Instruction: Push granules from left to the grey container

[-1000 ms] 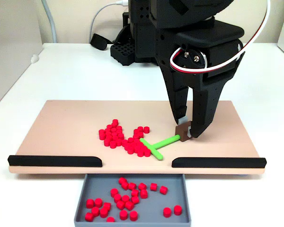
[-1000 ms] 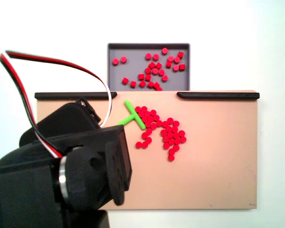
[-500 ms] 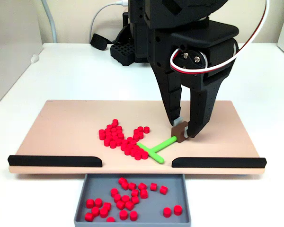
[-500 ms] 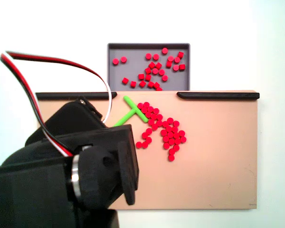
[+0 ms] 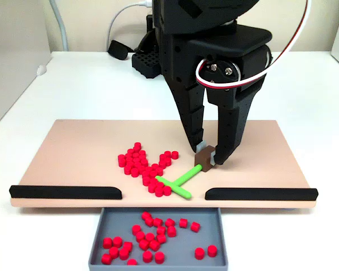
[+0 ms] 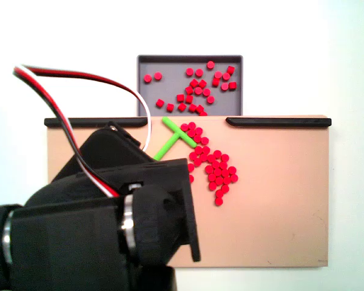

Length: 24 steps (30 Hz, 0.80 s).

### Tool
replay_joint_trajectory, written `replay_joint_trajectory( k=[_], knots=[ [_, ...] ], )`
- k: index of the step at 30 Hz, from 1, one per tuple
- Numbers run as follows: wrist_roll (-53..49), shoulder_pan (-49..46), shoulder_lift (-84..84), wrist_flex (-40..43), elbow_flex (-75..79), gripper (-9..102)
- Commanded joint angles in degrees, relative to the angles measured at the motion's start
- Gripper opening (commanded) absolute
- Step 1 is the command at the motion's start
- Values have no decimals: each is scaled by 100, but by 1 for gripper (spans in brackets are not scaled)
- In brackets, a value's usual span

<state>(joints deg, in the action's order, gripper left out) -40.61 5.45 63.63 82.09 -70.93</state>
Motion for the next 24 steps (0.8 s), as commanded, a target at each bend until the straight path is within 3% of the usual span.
replay_joint_trajectory(
  k=[1,24],
  knots=[
    [-185,-105,114,-26,18,0],
    [-1863,-237,1011,53,0,0]
  ],
)
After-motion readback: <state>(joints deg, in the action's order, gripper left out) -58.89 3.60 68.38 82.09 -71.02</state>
